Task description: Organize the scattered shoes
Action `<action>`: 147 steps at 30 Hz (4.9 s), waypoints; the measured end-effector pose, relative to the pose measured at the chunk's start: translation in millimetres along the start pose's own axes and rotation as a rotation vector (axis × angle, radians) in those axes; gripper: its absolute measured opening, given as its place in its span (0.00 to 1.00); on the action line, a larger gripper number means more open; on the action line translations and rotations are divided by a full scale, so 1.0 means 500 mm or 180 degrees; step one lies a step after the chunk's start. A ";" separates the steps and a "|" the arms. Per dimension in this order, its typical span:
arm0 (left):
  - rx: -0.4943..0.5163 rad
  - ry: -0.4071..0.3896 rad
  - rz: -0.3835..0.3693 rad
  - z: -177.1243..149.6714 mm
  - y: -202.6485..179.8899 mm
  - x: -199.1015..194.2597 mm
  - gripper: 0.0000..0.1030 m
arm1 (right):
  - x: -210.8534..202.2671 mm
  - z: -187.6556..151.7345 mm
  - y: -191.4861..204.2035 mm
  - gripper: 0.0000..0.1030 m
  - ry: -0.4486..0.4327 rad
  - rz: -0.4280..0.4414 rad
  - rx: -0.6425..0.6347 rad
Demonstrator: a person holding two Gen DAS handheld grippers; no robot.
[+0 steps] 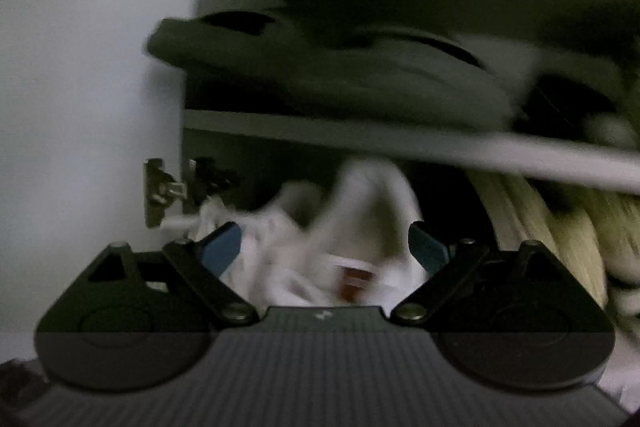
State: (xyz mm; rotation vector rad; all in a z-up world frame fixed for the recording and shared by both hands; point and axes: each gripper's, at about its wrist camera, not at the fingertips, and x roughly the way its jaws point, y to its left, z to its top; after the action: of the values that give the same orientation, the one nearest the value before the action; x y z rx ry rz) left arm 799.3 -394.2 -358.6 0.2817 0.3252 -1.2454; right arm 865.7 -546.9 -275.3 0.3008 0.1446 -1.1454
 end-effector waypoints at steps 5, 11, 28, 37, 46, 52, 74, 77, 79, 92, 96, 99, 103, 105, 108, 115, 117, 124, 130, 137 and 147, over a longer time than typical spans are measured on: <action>-0.0018 0.0019 -0.0049 -0.067 0.045 0.105 0.75 | 0.013 -0.074 -0.108 0.89 0.0723 0.0063 0.1149; 0.0054 0.0003 -0.0113 -0.004 0.093 0.151 0.69 | 0.002 -0.117 -0.161 0.60 0.0538 -0.0041 0.1184; -0.0073 -0.0101 -0.0070 0.023 0.150 0.232 0.91 | -0.022 -0.084 -0.158 0.33 0.0399 0.0024 0.0759; 0.0840 -0.0275 -0.0401 -0.138 0.149 0.126 0.99 | -0.043 -0.046 -0.183 0.33 0.0350 0.0028 0.0681; 0.0857 0.0013 -0.0875 -0.182 0.082 0.165 1.00 | 0.009 -0.012 -0.161 0.30 0.0355 -0.0025 0.0583; 0.0902 0.0111 -0.0990 -0.190 0.070 0.126 1.00 | 0.027 0.008 -0.176 0.30 0.0466 -0.0054 0.0698; 0.0551 0.0344 -0.0892 -0.088 0.064 0.165 0.64 | 0.003 0.045 -0.184 0.62 0.0309 0.0221 0.0159; 0.0517 0.0362 -0.0934 -0.064 0.069 0.153 0.63 | -0.045 0.043 -0.204 0.64 0.0243 0.0377 0.0304; 0.0469 0.0299 -0.0962 -0.048 0.077 0.143 0.63 | -0.069 0.043 -0.218 0.64 0.0275 0.0494 0.0409; 0.0475 0.0210 -0.0629 0.037 0.059 0.234 0.56 | -0.113 -0.009 -0.264 0.65 0.0960 0.0731 0.0921; 0.0537 0.0257 -0.0604 0.043 0.045 0.262 0.57 | -0.066 -0.060 -0.298 0.67 0.1158 0.0884 0.1761; 0.0558 0.0236 -0.0595 0.043 0.050 0.259 0.59 | -0.047 -0.098 -0.327 0.67 0.1171 0.1005 0.2363; 0.0533 0.0231 -0.0610 0.040 0.055 0.245 0.78 | -0.022 -0.149 -0.340 0.80 0.1264 0.1196 0.2909; 0.0494 0.0283 -0.0590 0.030 0.060 0.235 0.80 | -0.020 -0.155 -0.346 0.79 0.1280 0.1293 0.3039; 0.0407 0.0406 -0.0605 0.019 0.072 0.226 0.80 | -0.017 -0.157 -0.343 0.60 0.1205 0.1492 0.3141; 0.0426 0.0663 -0.0750 -0.008 0.103 0.180 0.81 | -0.001 -0.137 -0.342 0.57 0.1111 0.1439 0.3220; 0.0513 0.0777 -0.0788 -0.022 0.110 0.161 0.81 | 0.016 -0.129 -0.344 0.57 0.1072 0.1374 0.3199; 0.0520 0.1179 -0.0745 -0.045 0.116 0.112 0.81 | 0.005 -0.120 -0.361 0.57 0.0949 0.1167 0.3159; 0.1175 0.1359 -0.1256 -0.020 0.102 -0.010 0.80 | -0.135 -0.056 -0.344 0.57 0.1076 0.0866 0.3031; 0.1997 0.1639 -0.1878 0.028 0.108 -0.184 0.80 | -0.297 0.113 -0.320 0.57 0.1229 0.0634 0.2898; 0.2007 0.1562 -0.1693 0.366 0.065 -0.330 0.79 | -0.636 0.494 -0.295 0.57 0.1130 0.0174 0.1870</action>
State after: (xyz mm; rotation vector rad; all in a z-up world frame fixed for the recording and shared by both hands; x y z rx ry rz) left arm 799.3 -309.7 -124.9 1.1083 0.4363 -1.7836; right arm 591.2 -401.1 20.5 1.0247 0.1072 -1.0537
